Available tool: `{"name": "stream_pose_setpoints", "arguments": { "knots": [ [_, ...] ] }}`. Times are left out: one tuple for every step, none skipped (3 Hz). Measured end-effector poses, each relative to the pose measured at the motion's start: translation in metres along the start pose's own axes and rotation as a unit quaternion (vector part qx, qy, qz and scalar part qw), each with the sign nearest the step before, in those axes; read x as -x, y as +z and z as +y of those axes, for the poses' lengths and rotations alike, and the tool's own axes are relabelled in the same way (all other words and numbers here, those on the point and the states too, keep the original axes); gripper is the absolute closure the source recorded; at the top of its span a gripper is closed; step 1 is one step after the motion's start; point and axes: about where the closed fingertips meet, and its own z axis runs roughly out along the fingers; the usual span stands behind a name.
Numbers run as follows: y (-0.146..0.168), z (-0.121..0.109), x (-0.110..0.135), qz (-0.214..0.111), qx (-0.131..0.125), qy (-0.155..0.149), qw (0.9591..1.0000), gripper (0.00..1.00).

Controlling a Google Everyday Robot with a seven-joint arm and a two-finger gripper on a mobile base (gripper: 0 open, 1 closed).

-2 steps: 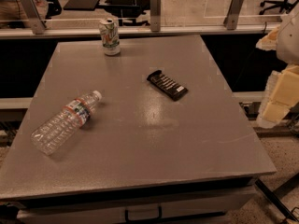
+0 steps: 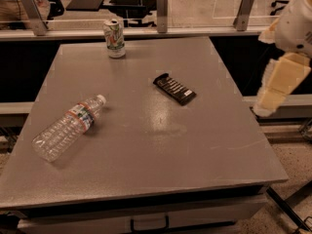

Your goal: Move rxbar chocolate near water bottle

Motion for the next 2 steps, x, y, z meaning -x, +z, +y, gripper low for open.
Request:
{"name": "stream_pose_setpoints", "arguments": {
  "knots": [
    [0.015, -0.045, 0.026, -0.005, -0.003, 0.015, 0.9999, 0.0],
    [0.04, -0.087, 0.05, -0.012, 0.007, 0.044, 0.9989, 0.0]
  ]
}}
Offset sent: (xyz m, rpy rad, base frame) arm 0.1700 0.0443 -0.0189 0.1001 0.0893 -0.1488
